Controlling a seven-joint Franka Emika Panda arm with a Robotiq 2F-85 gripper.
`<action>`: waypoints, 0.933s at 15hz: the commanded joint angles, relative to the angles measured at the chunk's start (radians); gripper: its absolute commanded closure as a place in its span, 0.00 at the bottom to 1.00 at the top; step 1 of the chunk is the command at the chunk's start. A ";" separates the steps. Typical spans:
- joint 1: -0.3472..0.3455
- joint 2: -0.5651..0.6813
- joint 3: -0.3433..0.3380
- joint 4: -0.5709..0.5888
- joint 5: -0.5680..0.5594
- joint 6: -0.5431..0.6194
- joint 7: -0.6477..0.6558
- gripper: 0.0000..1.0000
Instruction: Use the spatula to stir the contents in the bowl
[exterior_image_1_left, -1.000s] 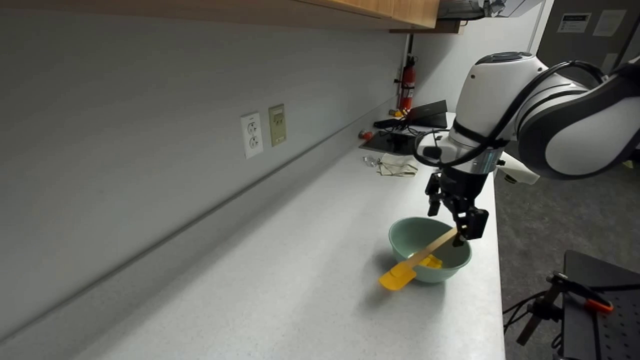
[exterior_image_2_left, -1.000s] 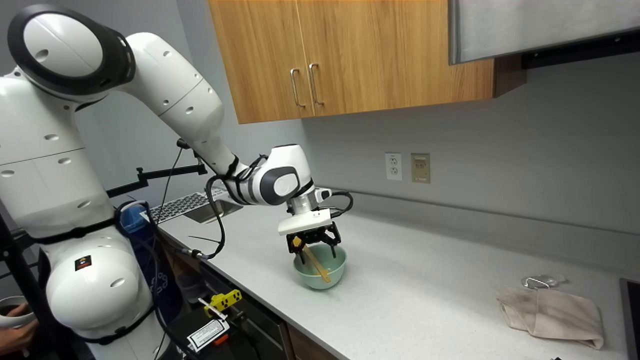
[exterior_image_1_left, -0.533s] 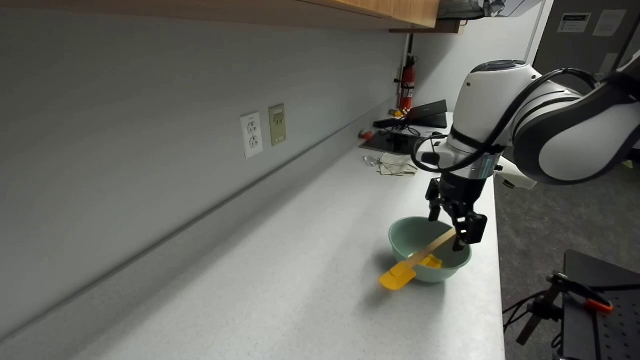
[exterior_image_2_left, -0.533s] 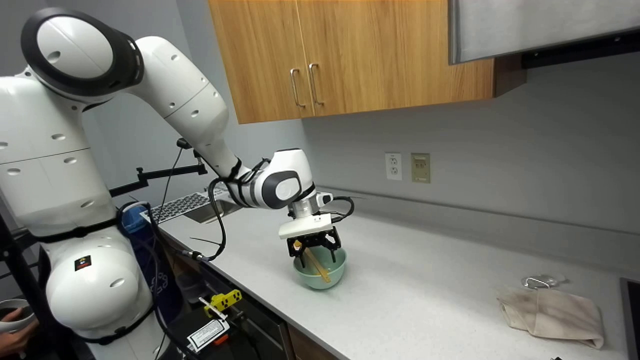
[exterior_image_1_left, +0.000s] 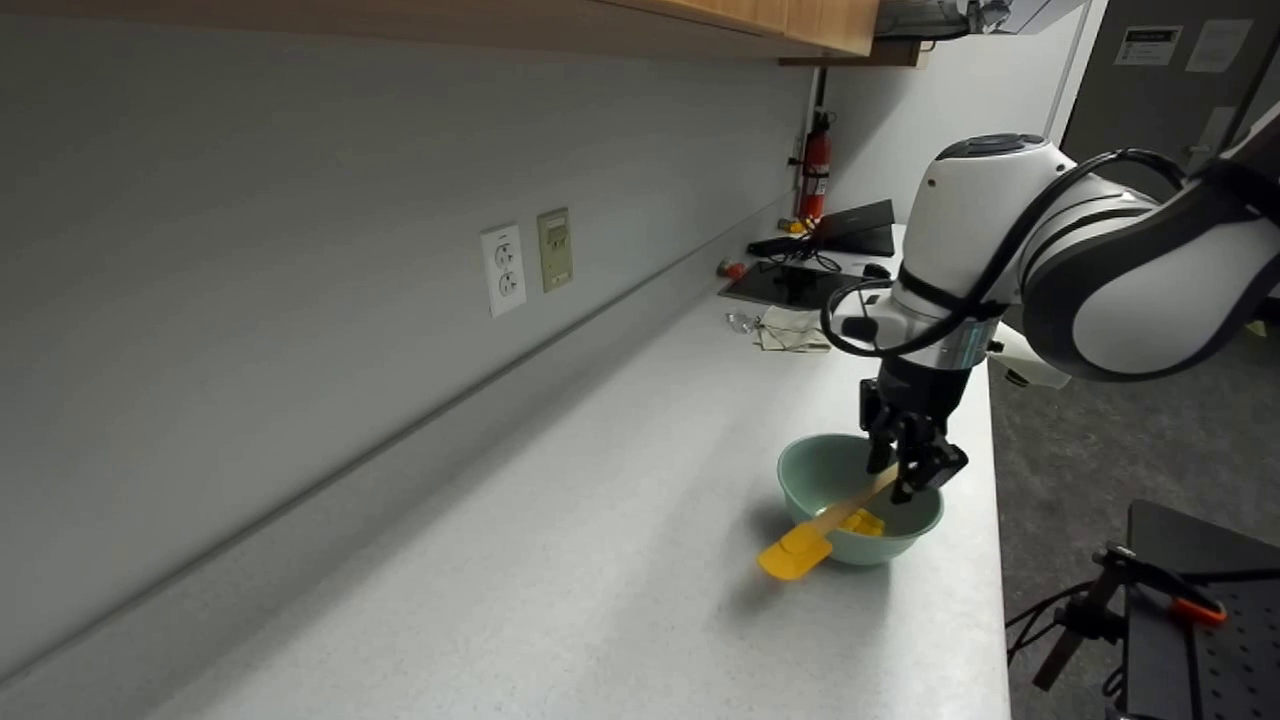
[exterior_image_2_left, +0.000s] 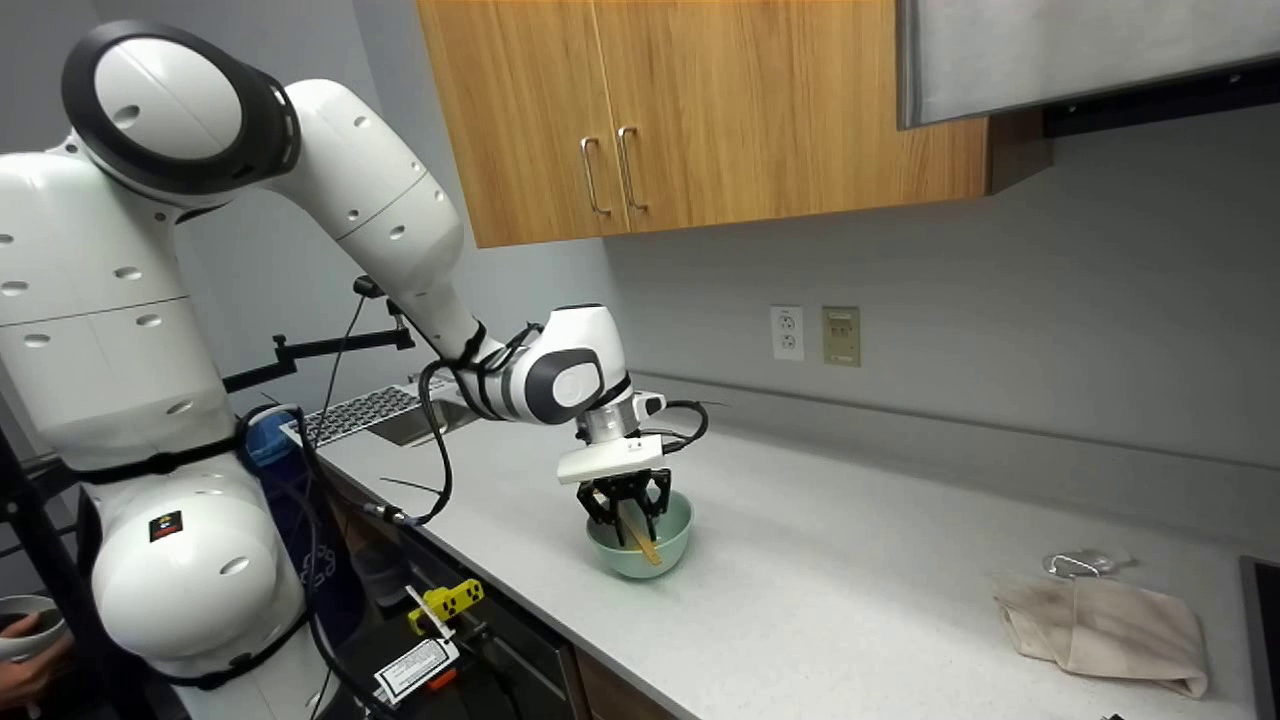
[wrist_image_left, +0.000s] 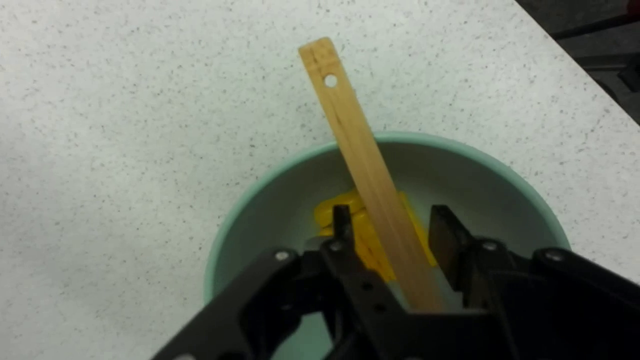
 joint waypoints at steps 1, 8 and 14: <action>-0.020 0.008 0.022 0.003 -0.005 0.016 0.006 0.85; -0.015 -0.038 0.036 -0.007 -0.015 0.008 0.002 0.96; -0.007 -0.202 0.052 -0.051 -0.105 -0.114 0.052 0.96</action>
